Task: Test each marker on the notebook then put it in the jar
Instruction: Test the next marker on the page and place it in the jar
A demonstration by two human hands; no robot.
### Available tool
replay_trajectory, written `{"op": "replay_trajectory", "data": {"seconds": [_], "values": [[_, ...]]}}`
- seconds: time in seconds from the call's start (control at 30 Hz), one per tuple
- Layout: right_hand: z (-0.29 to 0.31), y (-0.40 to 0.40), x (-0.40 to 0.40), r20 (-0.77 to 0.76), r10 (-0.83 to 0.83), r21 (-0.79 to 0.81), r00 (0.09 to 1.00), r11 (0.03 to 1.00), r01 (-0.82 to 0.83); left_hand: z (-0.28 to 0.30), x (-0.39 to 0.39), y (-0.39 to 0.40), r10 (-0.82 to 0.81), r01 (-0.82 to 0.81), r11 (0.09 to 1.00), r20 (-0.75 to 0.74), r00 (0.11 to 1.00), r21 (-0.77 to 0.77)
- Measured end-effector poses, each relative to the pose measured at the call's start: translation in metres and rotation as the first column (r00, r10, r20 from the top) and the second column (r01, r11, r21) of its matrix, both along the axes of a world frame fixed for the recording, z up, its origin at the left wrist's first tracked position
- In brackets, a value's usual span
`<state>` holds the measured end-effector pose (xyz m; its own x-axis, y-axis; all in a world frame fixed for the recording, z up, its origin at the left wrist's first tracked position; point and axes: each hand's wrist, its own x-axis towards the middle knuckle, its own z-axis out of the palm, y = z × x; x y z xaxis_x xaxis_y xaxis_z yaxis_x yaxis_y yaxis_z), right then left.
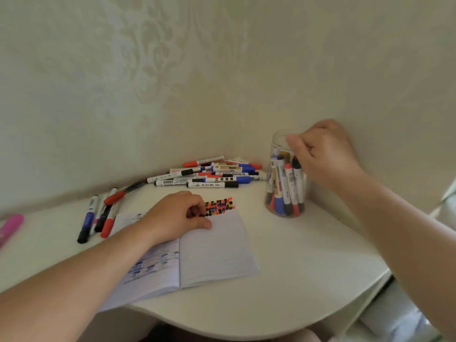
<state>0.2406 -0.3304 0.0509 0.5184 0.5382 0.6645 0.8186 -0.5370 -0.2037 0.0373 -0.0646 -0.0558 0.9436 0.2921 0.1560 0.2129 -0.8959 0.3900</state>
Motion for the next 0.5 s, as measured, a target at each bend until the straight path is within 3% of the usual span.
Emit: {"op": "replay_trajectory", "data": {"seconds": [0.2, 0.3, 0.37, 0.5], "values": [[-0.001, 0.003, 0.014, 0.086, 0.020, -0.098, 0.996, 0.995, -0.012, 0.010, 0.007, 0.005, -0.014, 0.013, 1.000, -0.084, 0.996, -0.010], [0.002, 0.002, 0.005, 0.085, 0.089, 0.090, 0.992, 0.991, -0.097, 0.022, 0.023, 0.016, 0.043, -0.043, 0.999, 0.006, 0.999, -0.010], [0.001, 0.003, -0.008, 0.213, 0.052, 0.286, 0.976, 0.952, -0.113, 0.024, 0.036, 0.025, 0.123, -0.127, 0.991, 0.104, 0.987, 0.031], [-0.005, 0.018, -0.042, 0.407, 0.179, 0.381, 0.896, 0.858, -0.344, 0.008, 0.056, 0.030, 0.175, -0.179, 0.964, 0.038, 0.984, 0.195]]}}
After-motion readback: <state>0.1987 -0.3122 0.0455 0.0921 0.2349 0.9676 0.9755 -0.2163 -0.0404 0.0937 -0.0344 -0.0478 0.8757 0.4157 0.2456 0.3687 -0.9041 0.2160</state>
